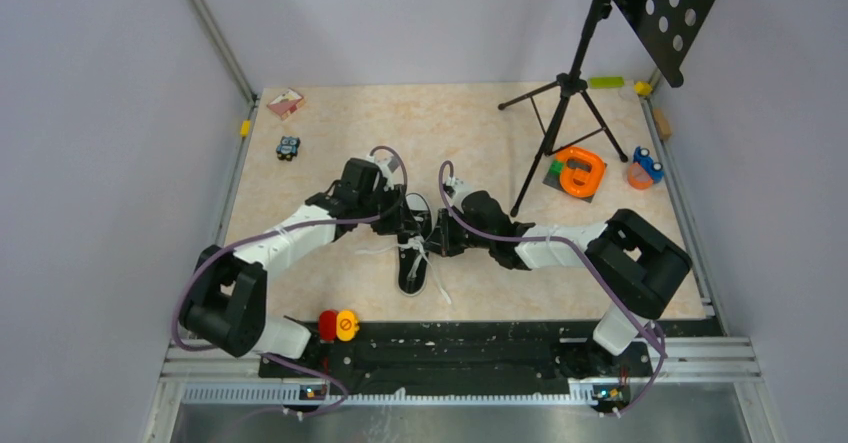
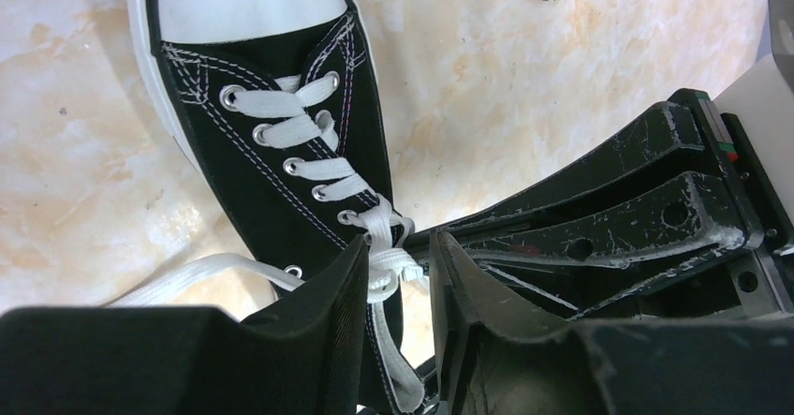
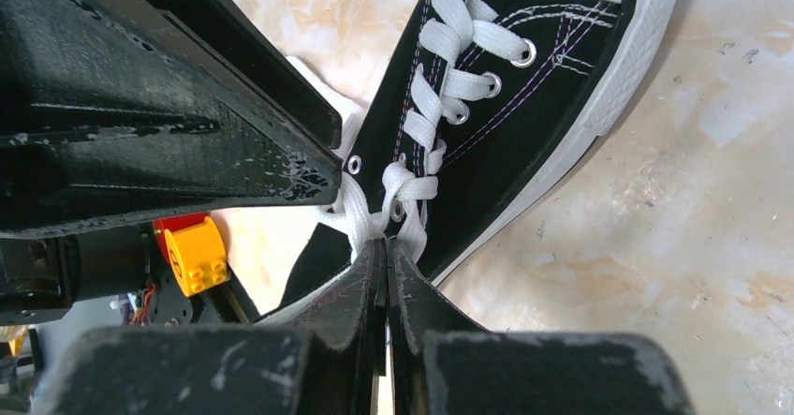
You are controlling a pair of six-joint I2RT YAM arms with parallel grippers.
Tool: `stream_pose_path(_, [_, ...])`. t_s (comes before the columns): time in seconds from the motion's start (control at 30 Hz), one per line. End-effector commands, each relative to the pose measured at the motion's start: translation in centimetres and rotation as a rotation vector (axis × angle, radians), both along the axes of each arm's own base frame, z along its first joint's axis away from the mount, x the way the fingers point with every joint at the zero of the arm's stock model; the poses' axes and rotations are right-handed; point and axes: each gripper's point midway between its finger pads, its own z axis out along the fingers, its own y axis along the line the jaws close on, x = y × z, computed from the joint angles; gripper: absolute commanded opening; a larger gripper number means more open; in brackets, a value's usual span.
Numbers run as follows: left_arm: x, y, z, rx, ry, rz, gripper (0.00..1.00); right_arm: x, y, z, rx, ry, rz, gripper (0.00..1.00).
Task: Tie the shoes
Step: Cross the shoelace with the shoelace.
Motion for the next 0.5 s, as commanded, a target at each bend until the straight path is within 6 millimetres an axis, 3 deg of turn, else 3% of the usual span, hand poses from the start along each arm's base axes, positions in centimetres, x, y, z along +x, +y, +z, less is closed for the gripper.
stream_pose_path(0.0, [0.89,-0.48,0.53,0.033,-0.046,-0.024,0.33,0.67,0.51,1.90,0.039,-0.047,0.000,0.00])
stream_pose_path(0.47, [0.50,-0.31,0.16,0.071,-0.027,-0.032,0.29,0.62,0.47,1.90,0.041,-0.048,0.001,0.00])
